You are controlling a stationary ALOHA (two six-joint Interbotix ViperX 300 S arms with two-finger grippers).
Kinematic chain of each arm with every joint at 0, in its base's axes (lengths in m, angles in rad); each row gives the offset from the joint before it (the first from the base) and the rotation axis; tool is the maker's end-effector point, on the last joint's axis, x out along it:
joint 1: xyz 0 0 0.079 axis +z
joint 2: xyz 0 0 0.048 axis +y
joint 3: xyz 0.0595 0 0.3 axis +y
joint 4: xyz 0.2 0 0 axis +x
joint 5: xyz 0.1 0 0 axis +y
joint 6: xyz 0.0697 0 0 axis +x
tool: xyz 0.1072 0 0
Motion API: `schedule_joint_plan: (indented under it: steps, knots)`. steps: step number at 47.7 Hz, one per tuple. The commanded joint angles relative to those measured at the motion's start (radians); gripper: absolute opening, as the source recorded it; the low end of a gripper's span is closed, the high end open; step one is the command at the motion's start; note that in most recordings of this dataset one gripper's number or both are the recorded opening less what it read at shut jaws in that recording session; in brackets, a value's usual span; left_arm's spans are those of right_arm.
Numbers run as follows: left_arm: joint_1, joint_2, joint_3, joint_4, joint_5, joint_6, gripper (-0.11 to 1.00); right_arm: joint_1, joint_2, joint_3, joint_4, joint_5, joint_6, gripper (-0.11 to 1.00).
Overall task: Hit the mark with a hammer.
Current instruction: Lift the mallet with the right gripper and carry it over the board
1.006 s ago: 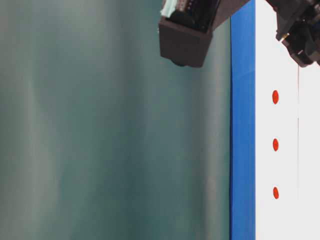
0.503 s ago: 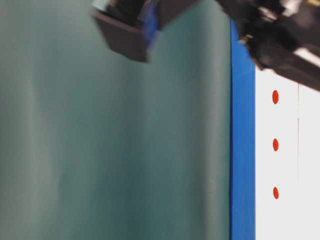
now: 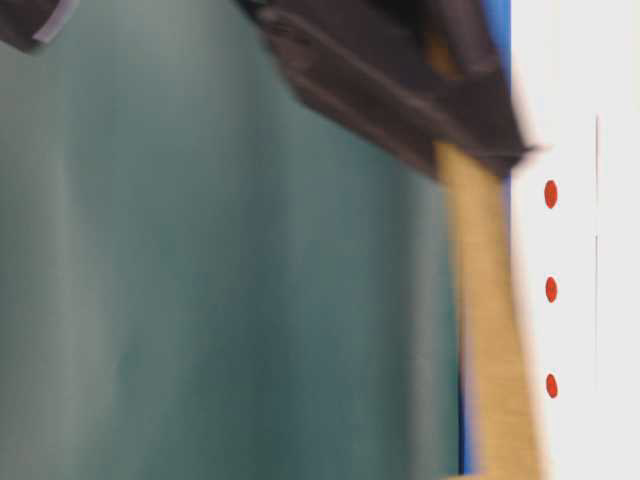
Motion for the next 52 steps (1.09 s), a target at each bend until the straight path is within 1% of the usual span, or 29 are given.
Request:
schedule_joint_plan:
  steps: [1,9,14,17,28,33,40,49,52]
  knots:
    - [0.002,0.005,-0.011,-0.002,-0.005,-0.003,0.00,-0.003,-0.038,-0.014,-0.002,-0.005,-0.011,0.09]
    - [-0.002,0.005,-0.011,0.000,-0.006,-0.003,0.00,-0.020,-0.035,-0.015,0.000,-0.009,-0.012,0.09]
    - [-0.003,0.005,-0.011,0.000,-0.006,-0.003,0.00,-0.055,-0.035,-0.015,0.002,-0.009,-0.012,0.09]
    - [-0.003,0.006,-0.009,-0.002,-0.006,-0.003,0.00,-0.083,-0.037,-0.015,0.002,-0.009,-0.014,0.09]
    - [-0.005,0.009,-0.009,0.000,-0.006,-0.005,0.00,-0.221,-0.037,-0.015,-0.006,-0.006,-0.028,0.09]
    - [-0.005,0.009,-0.011,-0.002,-0.005,-0.023,0.00,-0.264,-0.037,-0.017,-0.015,-0.005,-0.051,0.09]
    - [-0.005,0.011,-0.008,-0.002,-0.003,-0.034,0.00,-0.282,-0.037,-0.020,-0.018,-0.005,-0.104,0.09]
    - [-0.005,0.009,-0.005,-0.002,-0.005,-0.034,0.00,-0.285,-0.037,-0.020,-0.018,-0.011,-0.135,0.09]
    - [-0.005,0.009,-0.005,-0.002,-0.003,-0.035,0.00,-0.290,-0.037,-0.021,-0.031,-0.011,-0.163,0.09]
